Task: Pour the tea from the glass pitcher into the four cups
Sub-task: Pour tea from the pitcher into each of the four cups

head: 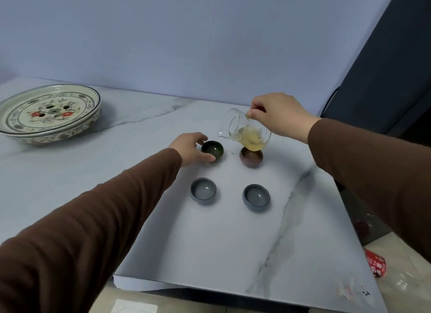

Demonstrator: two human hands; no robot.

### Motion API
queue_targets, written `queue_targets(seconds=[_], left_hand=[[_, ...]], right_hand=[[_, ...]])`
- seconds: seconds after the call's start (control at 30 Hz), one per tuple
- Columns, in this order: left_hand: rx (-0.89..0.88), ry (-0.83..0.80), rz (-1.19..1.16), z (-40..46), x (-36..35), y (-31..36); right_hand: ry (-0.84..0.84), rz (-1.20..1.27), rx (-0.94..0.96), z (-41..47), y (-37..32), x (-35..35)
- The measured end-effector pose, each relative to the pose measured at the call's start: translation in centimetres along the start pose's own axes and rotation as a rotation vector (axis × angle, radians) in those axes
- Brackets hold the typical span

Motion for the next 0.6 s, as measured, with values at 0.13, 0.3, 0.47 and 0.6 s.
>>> queue_targets(seconds=[0.13,0.3,0.47,0.6], left_hand=[[-0.012,-0.002,-0.027,0.3,-0.1,0.0],[-0.021,-0.023,-0.031,0.6,-0.4,-0.1],[-0.039,-0.018,-0.062,0.6,-0.5,-0.2],[-0.051,-0.002,-0.113,0.6,-0.6,-0.6]], right_hand=[[-0.031,-0.045,0.008,0.6,-0.8,-0.1],[-0.061,-0.103,0.028,1.2,-1.8,-0.1],[-0.097,-0.114,0.046,1.6,-2.4,-0.5],[-0.109,-0.102,0.064,1.7,-2.7,-0.7]])
Point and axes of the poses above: each hand's wrist, its own z-axis towards the middle knuckle, its own x-axis out of the back of the hand, y = z × x, the point moved 10 cm from there along z, towards the middle knuckle, and after that the axes turned 10 degrees about -z, right-handed, at the moved point
